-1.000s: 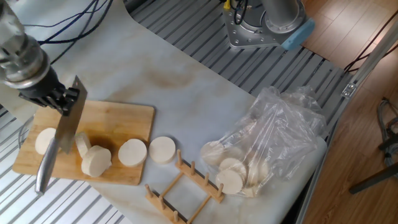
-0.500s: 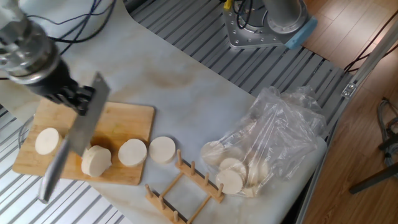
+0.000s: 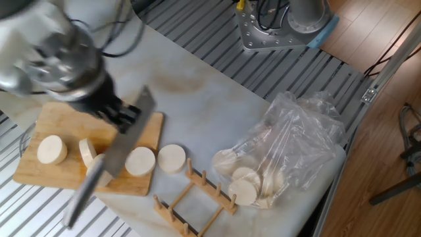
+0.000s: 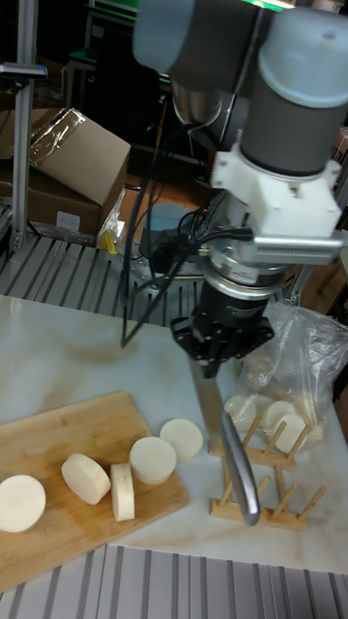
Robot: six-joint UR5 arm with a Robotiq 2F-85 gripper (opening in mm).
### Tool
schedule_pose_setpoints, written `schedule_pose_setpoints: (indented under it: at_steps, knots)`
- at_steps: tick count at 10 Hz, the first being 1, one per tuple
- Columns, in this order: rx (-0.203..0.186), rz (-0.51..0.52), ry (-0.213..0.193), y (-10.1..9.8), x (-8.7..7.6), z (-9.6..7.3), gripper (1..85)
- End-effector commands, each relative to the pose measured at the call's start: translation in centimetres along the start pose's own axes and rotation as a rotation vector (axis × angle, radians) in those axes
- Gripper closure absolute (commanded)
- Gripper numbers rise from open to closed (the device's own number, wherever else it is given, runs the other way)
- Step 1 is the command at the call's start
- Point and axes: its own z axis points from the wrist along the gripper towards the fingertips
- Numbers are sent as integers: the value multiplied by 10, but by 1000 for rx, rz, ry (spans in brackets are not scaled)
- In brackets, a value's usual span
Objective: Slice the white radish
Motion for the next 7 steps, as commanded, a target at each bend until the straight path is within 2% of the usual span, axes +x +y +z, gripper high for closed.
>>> schedule_pose_setpoints:
  at_steps: [1,3,5,7]
  knots:
    - [-43,128,23,49,16,13,843]
    - [-6,172,20,60,18,23,843]
    - [-33,196,-17,77,9,43,843]
    - [-5,216,-28,77,4,64,843]
